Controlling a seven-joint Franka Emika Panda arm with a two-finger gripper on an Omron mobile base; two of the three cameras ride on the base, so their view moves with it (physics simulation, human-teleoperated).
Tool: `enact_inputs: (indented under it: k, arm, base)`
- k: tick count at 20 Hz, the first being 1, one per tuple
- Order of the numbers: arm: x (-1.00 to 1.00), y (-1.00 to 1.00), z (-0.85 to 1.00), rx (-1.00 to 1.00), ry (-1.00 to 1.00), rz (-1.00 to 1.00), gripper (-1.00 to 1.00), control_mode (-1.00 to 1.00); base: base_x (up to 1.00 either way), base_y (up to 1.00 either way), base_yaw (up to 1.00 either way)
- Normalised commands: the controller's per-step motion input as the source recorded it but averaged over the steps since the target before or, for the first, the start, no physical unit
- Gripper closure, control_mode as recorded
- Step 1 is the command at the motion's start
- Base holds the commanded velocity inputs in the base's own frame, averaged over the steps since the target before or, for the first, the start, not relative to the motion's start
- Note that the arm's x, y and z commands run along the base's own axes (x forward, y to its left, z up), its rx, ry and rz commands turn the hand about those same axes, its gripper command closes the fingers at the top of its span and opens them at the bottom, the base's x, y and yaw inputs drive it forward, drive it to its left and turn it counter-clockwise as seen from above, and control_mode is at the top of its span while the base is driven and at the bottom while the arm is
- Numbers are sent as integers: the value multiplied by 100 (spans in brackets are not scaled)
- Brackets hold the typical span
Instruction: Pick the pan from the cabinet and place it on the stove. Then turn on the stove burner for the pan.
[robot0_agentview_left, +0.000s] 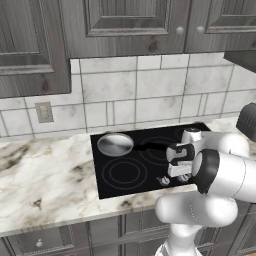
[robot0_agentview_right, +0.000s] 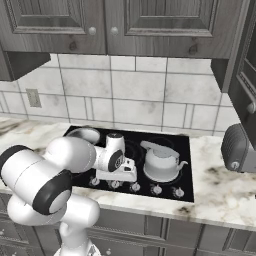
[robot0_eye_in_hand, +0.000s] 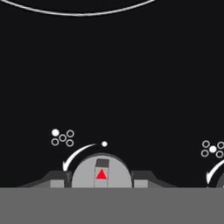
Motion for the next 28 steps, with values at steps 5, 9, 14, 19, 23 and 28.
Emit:
enact_inputs:
  k: [5,9,14,19,23,28]
  arm:
    - [-33,17,-32,-3,0,-11,100,-100]
    - [-12,5,-12,-2,4,-5,100,-100]
    - [0,0,-9,0,-1,1,100,-100]
    - [-6,0,-20,0,-3,11,100,-100]
    - [-26,0,-32,-1,-2,18,100,-100]
    - [-28,2,-36,-5,0,22,100,-100]
  base:
    - [0,0,0]
    - [0,0,0]
    - [0,0,0]
    - [0,0,0]
    - [0,0,0]
    - [0,0,0]
